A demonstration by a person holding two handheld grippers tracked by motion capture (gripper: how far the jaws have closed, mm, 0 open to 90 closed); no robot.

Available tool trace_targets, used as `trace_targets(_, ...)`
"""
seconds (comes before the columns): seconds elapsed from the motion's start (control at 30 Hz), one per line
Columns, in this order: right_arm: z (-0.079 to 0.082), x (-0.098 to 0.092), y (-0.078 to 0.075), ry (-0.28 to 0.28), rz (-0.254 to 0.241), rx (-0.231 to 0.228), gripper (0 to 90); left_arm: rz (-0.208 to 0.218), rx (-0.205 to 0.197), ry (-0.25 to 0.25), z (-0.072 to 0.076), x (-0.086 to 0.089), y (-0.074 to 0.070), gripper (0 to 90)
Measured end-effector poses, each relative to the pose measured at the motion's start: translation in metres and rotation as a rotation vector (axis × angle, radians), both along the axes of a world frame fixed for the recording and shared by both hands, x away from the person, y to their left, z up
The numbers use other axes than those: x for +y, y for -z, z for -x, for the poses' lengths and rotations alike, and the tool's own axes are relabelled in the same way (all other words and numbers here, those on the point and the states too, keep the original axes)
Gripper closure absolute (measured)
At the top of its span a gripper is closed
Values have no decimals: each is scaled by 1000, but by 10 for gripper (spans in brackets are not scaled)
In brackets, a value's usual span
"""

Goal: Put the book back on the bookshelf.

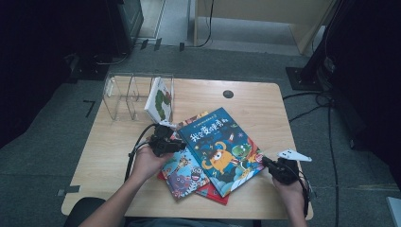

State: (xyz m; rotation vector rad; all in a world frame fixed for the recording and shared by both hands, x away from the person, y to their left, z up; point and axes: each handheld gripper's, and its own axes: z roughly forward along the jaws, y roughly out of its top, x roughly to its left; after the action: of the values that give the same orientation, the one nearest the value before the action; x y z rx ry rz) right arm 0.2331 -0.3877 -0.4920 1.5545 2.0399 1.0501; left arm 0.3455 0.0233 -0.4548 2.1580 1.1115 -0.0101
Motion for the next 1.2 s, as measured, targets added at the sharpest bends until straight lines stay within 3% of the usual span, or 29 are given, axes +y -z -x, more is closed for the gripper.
trace_targets(0.27, 9, -2, 0, -1, -8, 14, 900, -4, -6, 8, -3, 4, 1, 545)
trace_targets(0.53, 10, 1, -2, -10, 12, 23, 900, -8, -9, 4, -5, 7, 3, 469)
trace_targets(0.83, 11, 0, -3, -6, 16, 28, 900, -1, -16, -1, -7, 10, 3, 438)
trace_targets(0.97, 16, 0, 0, -7, 20, 65, 900, 2, -16, -7, -8, 11, 2, 418)
trace_targets(1.2, 14, -1, 1, 12, 30, 65, 900, -3, -19, -12, -9, 13, 2, 410)
